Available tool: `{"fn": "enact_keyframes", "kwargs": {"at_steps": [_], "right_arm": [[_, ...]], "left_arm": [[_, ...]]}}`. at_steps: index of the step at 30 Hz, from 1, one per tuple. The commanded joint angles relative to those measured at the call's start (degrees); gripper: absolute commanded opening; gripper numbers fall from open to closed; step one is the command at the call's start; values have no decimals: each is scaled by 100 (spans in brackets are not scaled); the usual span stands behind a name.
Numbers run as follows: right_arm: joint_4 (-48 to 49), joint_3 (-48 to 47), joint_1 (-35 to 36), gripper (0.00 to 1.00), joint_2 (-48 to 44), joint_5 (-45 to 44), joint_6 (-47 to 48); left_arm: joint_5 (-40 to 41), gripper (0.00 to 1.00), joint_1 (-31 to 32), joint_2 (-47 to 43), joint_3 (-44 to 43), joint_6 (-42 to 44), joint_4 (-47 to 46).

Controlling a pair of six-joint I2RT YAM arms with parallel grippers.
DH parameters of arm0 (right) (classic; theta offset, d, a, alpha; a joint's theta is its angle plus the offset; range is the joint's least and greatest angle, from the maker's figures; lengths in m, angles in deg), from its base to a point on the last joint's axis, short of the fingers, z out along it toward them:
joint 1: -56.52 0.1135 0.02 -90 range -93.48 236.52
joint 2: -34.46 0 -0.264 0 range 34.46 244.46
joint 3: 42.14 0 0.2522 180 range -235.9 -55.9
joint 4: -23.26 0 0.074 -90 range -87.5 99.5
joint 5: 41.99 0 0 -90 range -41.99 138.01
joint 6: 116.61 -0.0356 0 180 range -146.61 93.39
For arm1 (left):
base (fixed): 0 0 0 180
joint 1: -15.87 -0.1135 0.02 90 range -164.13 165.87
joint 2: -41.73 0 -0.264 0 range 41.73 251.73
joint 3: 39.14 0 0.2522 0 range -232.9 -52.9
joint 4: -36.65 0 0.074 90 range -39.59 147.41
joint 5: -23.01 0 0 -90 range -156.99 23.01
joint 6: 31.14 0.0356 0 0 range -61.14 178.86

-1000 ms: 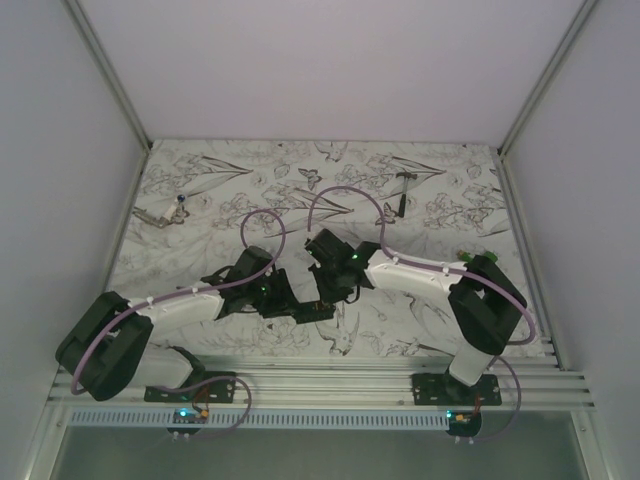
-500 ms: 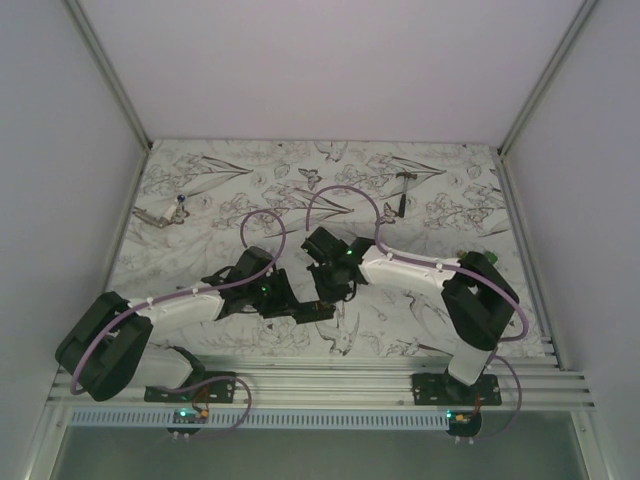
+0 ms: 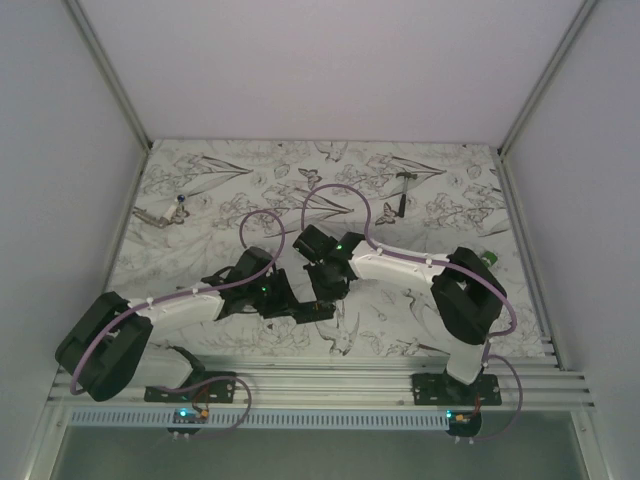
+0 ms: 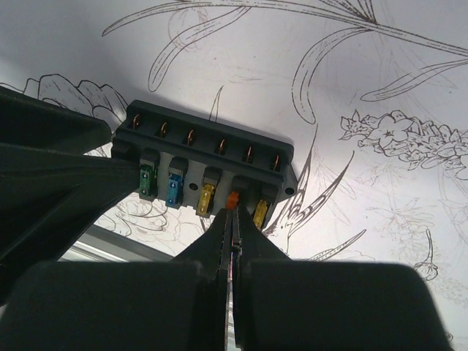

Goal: Snap on the fuse box
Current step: Install the fuse at the fuse box base.

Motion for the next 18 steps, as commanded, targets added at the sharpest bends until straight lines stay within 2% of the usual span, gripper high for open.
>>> {"fn": "enact_keyframes", "kwargs": {"at_steps": [1, 4, 9, 16, 18], "right_arm": [[-739, 850, 6, 0, 1673, -1844, 100], [-505, 767, 66, 0, 1359, -1641, 250], [396, 613, 123, 1, 234, -514, 554], [708, 17, 124, 17, -545, -163, 831], [738, -139, 117, 25, -704, -83, 948]], "left_arm": [[186, 41, 41, -25, 149, -63, 86], [209, 41, 41, -74, 155, -91, 90], [225, 43, 39, -233, 71, -87, 94], [420, 49, 19, -631, -286, 53, 496], [503, 53, -4, -723, -414, 112, 655]]}}
